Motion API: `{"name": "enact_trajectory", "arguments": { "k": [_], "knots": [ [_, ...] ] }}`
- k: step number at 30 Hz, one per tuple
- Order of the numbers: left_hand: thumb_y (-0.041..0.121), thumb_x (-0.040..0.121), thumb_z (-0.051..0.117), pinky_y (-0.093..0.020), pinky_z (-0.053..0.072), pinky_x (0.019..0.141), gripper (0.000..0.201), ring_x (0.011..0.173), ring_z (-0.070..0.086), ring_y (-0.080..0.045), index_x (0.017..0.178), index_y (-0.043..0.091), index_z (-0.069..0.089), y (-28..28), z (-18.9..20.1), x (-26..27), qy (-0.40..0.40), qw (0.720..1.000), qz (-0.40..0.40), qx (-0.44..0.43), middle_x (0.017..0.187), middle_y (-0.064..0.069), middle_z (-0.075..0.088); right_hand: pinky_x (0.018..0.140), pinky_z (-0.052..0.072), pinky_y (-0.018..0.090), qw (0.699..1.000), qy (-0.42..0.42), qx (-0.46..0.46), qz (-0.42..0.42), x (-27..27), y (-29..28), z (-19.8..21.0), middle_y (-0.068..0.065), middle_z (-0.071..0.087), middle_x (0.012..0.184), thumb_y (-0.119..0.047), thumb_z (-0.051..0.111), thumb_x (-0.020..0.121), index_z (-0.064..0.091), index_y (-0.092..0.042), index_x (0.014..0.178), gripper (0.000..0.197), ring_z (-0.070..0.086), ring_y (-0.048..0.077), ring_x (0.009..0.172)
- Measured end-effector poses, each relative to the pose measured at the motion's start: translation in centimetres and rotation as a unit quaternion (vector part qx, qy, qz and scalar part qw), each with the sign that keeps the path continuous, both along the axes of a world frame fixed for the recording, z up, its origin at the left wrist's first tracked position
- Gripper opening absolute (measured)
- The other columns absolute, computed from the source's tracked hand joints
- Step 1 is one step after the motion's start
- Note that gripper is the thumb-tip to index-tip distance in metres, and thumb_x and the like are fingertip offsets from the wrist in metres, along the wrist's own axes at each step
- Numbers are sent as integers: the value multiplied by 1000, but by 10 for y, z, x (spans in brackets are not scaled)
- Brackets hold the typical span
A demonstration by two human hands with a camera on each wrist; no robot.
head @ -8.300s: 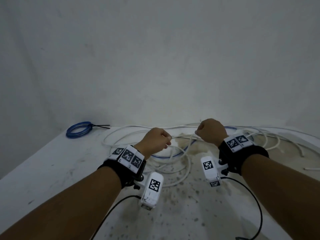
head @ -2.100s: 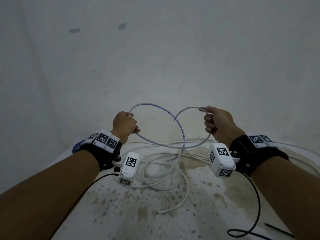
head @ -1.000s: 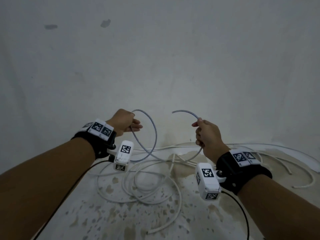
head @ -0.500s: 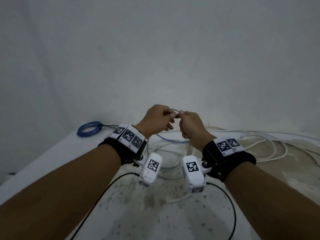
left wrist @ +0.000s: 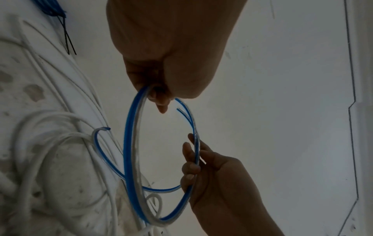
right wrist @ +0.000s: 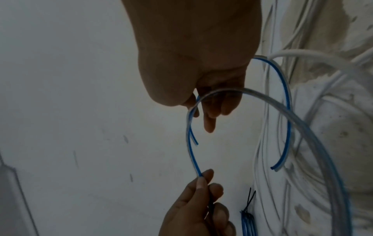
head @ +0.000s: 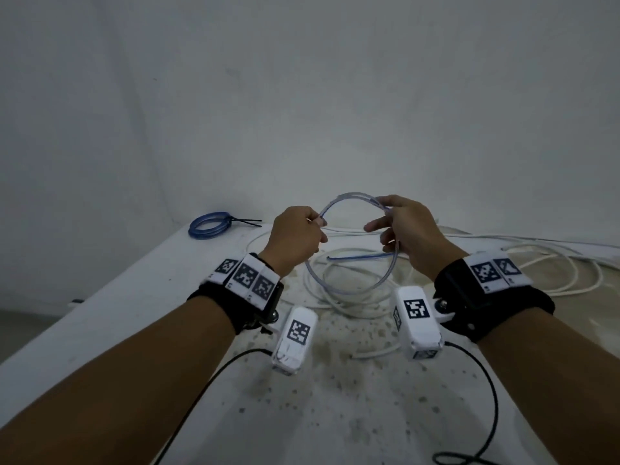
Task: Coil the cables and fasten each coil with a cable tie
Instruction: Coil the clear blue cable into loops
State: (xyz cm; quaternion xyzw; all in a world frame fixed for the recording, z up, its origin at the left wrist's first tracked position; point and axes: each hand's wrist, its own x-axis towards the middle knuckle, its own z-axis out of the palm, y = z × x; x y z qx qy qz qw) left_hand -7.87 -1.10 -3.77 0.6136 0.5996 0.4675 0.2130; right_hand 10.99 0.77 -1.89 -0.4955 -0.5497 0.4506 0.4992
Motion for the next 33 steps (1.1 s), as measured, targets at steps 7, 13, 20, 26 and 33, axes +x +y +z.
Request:
{"name": "enact_trajectory", "arguments": {
  "k": [7,13,20,26,33],
  "knots": [
    [19,98,54,-16,43,56,19,47,55,7,89,11,69,-11,7,27,99,993,-31,59,75,1,74,53,34,29,979,-160,121,-33,-8,-3,4,9,57,65,-28,45,101,67,4,99,38,41,17,51],
    [30,96,57,-23,47,68,18,62,58,-1,99,19,71,-14,22,49,160,981,-47,97,75,7,73,52,29,26,972,-186,143,-16,-6,-5,6,7,48,60,-35,46,102,65,5,80,49,38,14,49],
    [18,98,54,-29,57,59,16,54,67,-14,93,7,64,-20,16,49,27,995,-86,45,73,-2,67,43,28,23,997,22,69,0,20,-5,2,1,43,58,-26,42,105,66,-10,84,35,31,14,47],
    [19,101,47,-22,44,59,24,61,58,-7,93,10,69,-12,21,53,17,997,-16,78,75,3,67,54,48,27,990,-6,61,130,18,-18,0,4,62,75,-14,40,105,60,-20,119,25,49,12,55],
    [16,102,47,-20,34,46,24,47,43,-6,93,5,67,-10,20,50,-139,988,-63,-9,73,-2,57,53,41,26,991,-41,96,88,14,-12,-1,2,58,68,-12,43,104,62,-12,112,21,42,11,51]
  ]
}}
